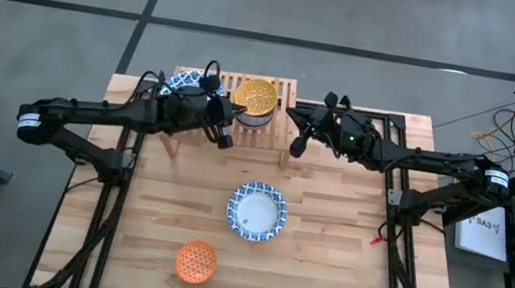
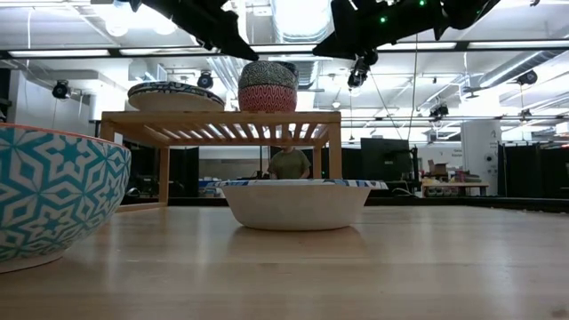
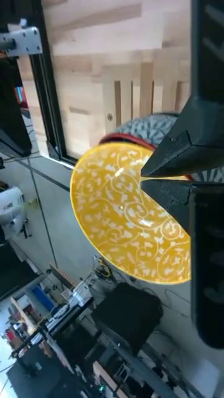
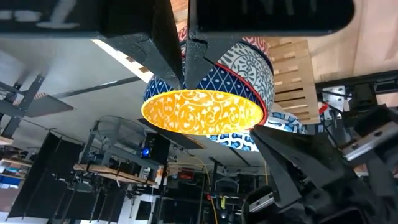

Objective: Place and stack bowls onto a shelf
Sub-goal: Stack the yellow pattern bowl on top of the red pattern bowl on the shelf, then stack the white pattern bowl on top of the other white pattern bowl on the shelf

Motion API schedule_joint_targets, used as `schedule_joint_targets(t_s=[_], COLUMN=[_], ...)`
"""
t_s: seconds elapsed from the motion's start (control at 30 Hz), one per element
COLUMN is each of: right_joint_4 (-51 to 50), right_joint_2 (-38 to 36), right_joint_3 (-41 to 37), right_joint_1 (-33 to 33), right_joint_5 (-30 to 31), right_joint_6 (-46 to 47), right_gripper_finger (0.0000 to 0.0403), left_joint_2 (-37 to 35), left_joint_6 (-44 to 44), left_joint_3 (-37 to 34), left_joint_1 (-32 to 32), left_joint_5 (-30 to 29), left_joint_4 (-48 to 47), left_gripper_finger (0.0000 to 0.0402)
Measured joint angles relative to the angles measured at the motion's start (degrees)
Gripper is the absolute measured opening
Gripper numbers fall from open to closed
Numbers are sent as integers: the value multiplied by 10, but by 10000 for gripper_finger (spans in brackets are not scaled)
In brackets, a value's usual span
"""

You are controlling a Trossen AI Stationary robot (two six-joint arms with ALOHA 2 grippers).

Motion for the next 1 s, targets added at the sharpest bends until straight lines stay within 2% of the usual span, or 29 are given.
schedule_joint_targets(t_s=[0.2,0.47,0.6,0.73,0.87,1.0], right_joint_4=[15,53,71,77,78,78], right_joint_2=[0,0,0,0,0,1], right_joint_3=[-1,-1,-1,-1,-1,1], right_joint_1=[-1,-8,-10,-21,-38,-55], right_joint_5=[0,-6,-36,-40,-41,-70], right_joint_6=[-4,-5,-6,-6,-7,-6], right_gripper_finger=[9,9,9,9,9,9], left_joint_2=[3,12,9,3,-3,-5], left_joint_6=[-38,-52,-52,-52,-51,-41], left_joint_3=[-1,-2,-1,4,20,43], left_joint_1=[-1,-1,-1,-1,-1,-1], left_joint_5=[28,30,30,30,30,29], left_joint_4=[-31,-46,-46,-44,-46,-52], left_gripper_finger=[0,0,0,0,0,0])
